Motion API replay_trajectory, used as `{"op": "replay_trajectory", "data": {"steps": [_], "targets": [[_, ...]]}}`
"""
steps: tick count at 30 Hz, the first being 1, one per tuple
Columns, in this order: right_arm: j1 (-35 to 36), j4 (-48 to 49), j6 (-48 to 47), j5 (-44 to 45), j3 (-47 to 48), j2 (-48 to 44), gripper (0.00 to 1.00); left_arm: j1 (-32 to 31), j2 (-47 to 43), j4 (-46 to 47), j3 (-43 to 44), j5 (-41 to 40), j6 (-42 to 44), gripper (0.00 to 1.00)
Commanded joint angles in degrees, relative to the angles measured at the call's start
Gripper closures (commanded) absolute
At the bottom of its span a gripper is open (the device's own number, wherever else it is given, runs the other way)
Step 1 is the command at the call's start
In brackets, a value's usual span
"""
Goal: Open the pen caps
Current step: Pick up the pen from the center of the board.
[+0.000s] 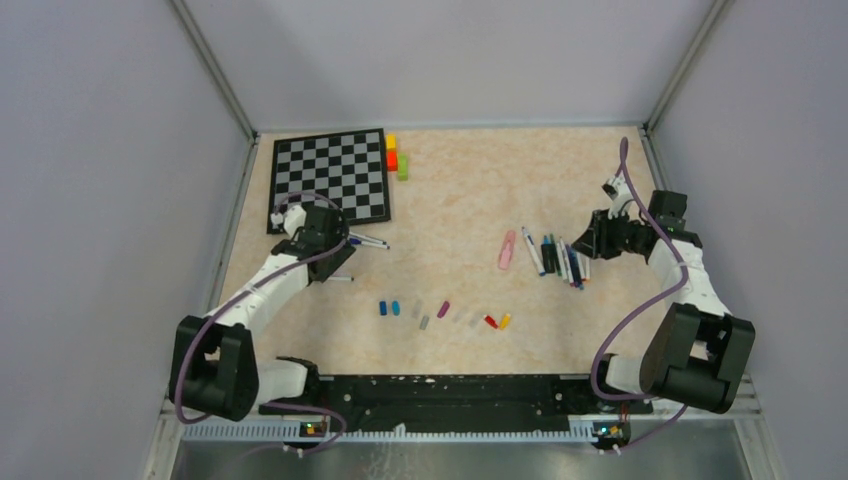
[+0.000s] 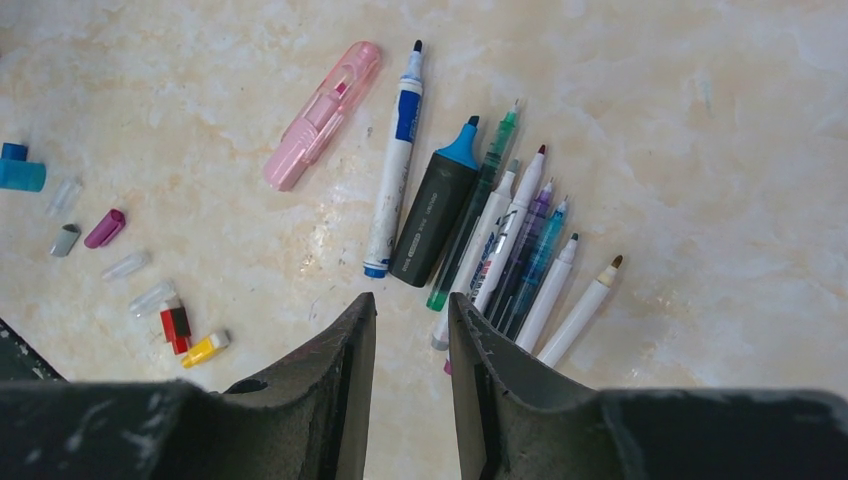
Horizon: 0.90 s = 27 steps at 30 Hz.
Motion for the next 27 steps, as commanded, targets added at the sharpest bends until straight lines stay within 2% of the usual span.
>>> {"op": "replay_trajectory", "data": {"steps": [1, 10, 27], "targets": [[-0.8, 0.2, -1.2, -1.3, 2.6, -2.1, 0.68, 4.0, 1.8, 1.9, -0.1, 1.4, 0.2, 0.37], [-0.8, 0.3, -1.3, -0.9, 2.6, -2.1, 0.68, 8.3, 6.7, 1.9, 2.0, 3.7, 0.6, 0.37], [-0.8, 0.4, -1.2, -0.6, 2.6, -1.9, 0.68, 10.1, 13.1, 3.2, 5.0, 3.8, 0.5, 0.43]]}}
